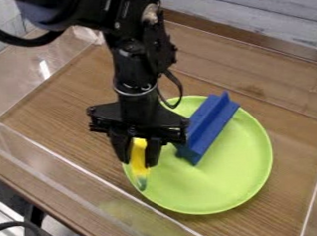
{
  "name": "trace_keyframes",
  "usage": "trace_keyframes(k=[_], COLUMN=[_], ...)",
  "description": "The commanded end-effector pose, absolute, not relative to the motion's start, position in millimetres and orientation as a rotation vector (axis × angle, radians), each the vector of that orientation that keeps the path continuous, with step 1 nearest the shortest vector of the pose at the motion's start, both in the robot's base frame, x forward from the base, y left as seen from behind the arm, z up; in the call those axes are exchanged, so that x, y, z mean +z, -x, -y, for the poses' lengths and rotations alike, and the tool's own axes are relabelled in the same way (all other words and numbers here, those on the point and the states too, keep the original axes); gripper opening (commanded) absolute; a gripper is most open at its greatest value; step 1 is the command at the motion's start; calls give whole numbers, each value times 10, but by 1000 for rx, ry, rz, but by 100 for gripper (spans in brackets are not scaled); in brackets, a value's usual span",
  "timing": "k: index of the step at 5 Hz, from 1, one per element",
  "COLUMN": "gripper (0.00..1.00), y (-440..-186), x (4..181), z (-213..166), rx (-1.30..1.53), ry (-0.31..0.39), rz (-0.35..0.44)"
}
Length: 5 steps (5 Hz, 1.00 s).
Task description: Put the banana in the green plate
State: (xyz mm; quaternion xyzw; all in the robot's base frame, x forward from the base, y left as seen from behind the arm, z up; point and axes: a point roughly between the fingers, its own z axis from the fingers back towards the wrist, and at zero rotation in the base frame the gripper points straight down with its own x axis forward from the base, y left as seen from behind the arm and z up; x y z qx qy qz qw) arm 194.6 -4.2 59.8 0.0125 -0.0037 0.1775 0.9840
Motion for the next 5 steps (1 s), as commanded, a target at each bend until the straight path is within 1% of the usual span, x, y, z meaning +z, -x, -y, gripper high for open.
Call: trace_keyframes(k=[1,5], gripper=[0,0], y=[-2054,-2063], x=[751,838], z=[82,188], rx=[337,299], ry=[-9,12], rz=[74,87])
